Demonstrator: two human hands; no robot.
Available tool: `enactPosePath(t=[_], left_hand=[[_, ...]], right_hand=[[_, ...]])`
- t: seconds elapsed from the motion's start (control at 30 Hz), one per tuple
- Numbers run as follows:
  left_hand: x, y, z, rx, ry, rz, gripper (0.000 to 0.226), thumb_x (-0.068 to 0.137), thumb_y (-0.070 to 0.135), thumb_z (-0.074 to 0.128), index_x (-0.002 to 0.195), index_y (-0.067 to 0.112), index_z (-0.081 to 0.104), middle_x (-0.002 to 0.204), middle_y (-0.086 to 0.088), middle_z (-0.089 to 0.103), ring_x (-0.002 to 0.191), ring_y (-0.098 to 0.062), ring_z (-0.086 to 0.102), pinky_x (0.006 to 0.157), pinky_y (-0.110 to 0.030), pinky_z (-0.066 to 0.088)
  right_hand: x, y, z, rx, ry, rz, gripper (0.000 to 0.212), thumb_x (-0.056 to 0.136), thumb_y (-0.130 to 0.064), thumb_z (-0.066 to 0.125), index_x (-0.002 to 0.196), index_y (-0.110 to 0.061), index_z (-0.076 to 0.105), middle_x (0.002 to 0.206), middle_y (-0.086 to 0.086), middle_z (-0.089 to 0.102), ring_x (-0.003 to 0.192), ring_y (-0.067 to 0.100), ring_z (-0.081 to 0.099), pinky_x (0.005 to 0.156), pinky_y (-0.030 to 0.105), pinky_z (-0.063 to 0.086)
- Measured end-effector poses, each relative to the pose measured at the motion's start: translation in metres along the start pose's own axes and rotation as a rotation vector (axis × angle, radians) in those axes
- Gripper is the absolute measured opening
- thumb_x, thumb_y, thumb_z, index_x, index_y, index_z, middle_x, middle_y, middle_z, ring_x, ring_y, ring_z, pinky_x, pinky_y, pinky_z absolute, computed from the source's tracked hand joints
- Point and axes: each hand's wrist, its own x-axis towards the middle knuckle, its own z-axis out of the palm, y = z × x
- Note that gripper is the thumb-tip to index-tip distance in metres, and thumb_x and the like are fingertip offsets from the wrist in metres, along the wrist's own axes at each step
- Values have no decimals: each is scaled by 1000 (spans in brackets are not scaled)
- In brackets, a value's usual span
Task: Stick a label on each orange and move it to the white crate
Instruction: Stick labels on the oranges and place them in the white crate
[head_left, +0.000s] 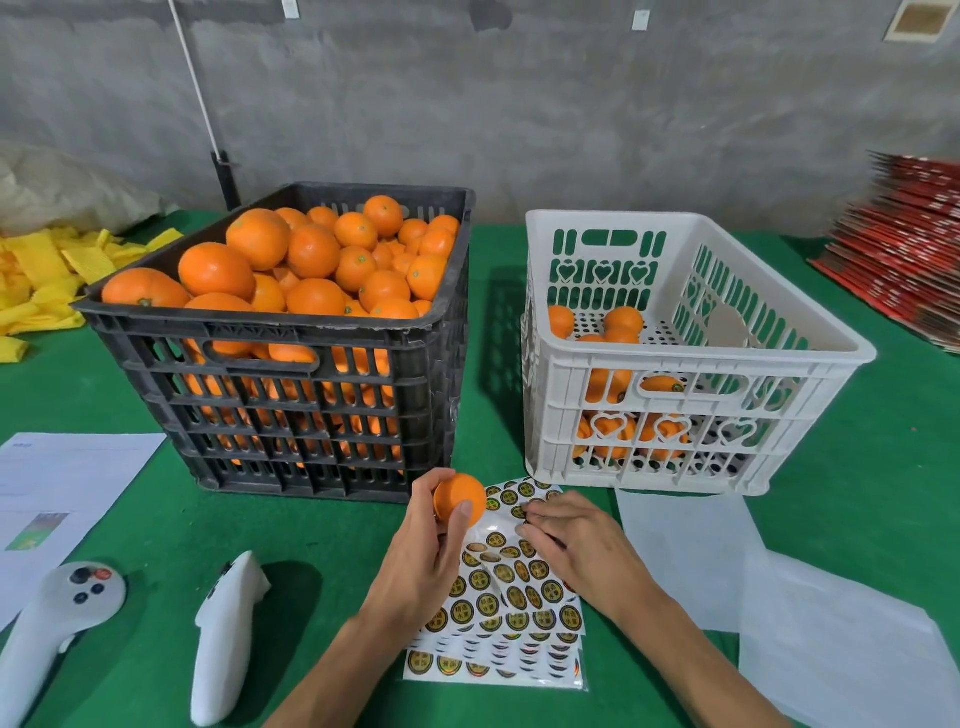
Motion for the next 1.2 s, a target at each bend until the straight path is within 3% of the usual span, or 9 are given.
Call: enactPosePath(t=[0.33, 0.47, 0.67, 0.73, 0.83, 0.93, 1.0, 1.13, 1.2], left_hand=[[0, 6, -3, 0, 42, 11, 39, 100, 73, 33, 132, 52, 31, 109, 21, 60, 88, -4, 68, 72, -12, 48], [0, 6, -3, -3, 39, 19, 37, 101, 73, 32, 133, 53, 31, 111, 31, 55, 85, -3, 68, 72, -13, 49], [3, 10, -4, -23, 27, -11, 38, 103, 68, 35, 132, 45, 36, 108, 11, 60, 85, -5, 69, 69, -15, 49], [5, 23, -4, -73, 46, -20, 35, 103, 66, 39, 130, 44, 39, 105, 7, 62, 82, -5, 69, 66, -15, 49], [7, 52, -2, -276, 86, -38, 32, 105, 53, 45, 128, 31, 46, 109, 0, 65, 90, -13, 71, 76, -25, 56], [12, 84, -7, -475, 122, -41, 33, 103, 39, 49, 125, 16, 51, 107, -10, 67, 90, -21, 69, 76, -33, 59], [18, 103, -15, -600, 161, -65, 27, 105, 33, 49, 122, 13, 54, 106, -16, 68, 89, -24, 69, 74, -32, 60], [39, 140, -29, -651, 194, -104, 19, 106, 32, 52, 119, 19, 59, 103, -10, 71, 85, -18, 72, 74, -29, 60], [54, 163, -31, -628, 157, -102, 19, 105, 38, 55, 118, 26, 60, 103, -2, 71, 86, -11, 75, 74, -28, 61]], right_hand=[[4, -4, 1, 277, 35, 251, 14, 96, -26, 70, 103, -25, 82, 114, -19, 72, 112, -4, 55, 98, 8, 38], [4, -4, 5, 270, 62, 283, 13, 96, -22, 69, 93, -22, 82, 110, -20, 71, 110, -3, 56, 98, 14, 41], [11, -15, -6, 315, 255, 381, 17, 102, -20, 59, 97, -18, 75, 101, -12, 72, 90, 1, 66, 84, 31, 56], [19, -32, -11, 217, 366, 320, 17, 102, -22, 57, 103, -19, 74, 103, -12, 71, 91, 3, 65, 81, 30, 57], [31, -70, -17, 45, 501, 200, 15, 101, -21, 61, 108, -20, 74, 112, -11, 71, 102, 3, 63, 87, 24, 54], [39, -99, -30, 251, 518, 190, 18, 103, -27, 59, 111, -26, 76, 116, -20, 68, 112, -1, 61, 94, 23, 52], [42, -111, -44, 367, 452, 148, 27, 106, -35, 52, 124, -32, 72, 127, -28, 62, 126, -2, 54, 103, 18, 45], [49, -120, -73, 51, 339, -18, 53, 104, -39, 48, 155, -30, 39, 157, -21, 37, 146, -1, 31, 119, 25, 33], [56, -118, -91, -115, 424, -59, 64, 98, -45, 52, 156, -21, 38, 160, -9, 39, 146, 9, 37, 116, 32, 38]])
